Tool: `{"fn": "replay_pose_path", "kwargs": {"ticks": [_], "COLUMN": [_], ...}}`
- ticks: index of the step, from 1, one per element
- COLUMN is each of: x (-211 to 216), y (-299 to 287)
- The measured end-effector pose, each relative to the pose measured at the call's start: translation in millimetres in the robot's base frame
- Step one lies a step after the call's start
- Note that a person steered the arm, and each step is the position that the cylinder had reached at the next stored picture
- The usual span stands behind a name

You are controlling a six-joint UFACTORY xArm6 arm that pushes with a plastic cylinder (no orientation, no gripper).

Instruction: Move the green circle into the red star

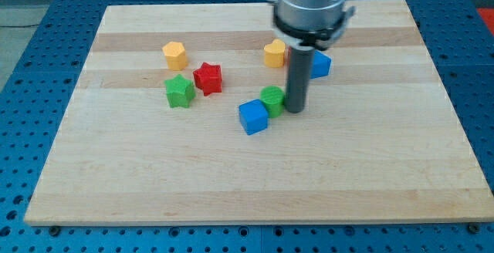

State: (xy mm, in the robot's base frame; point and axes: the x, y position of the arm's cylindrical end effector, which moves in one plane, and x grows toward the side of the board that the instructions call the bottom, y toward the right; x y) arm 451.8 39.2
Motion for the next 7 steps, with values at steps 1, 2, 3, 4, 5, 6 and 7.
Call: {"fn": "replay_pose_path", "kwargs": {"ticks": [1,2,3,4,5,6,7], "x": [0.8,0.5,-11.4,-21.9,-27.6,-24.5,-24.3], "y": [-20.4,-34.7,-61.6,-82.7,-88.4,-55.4,28.5]}}
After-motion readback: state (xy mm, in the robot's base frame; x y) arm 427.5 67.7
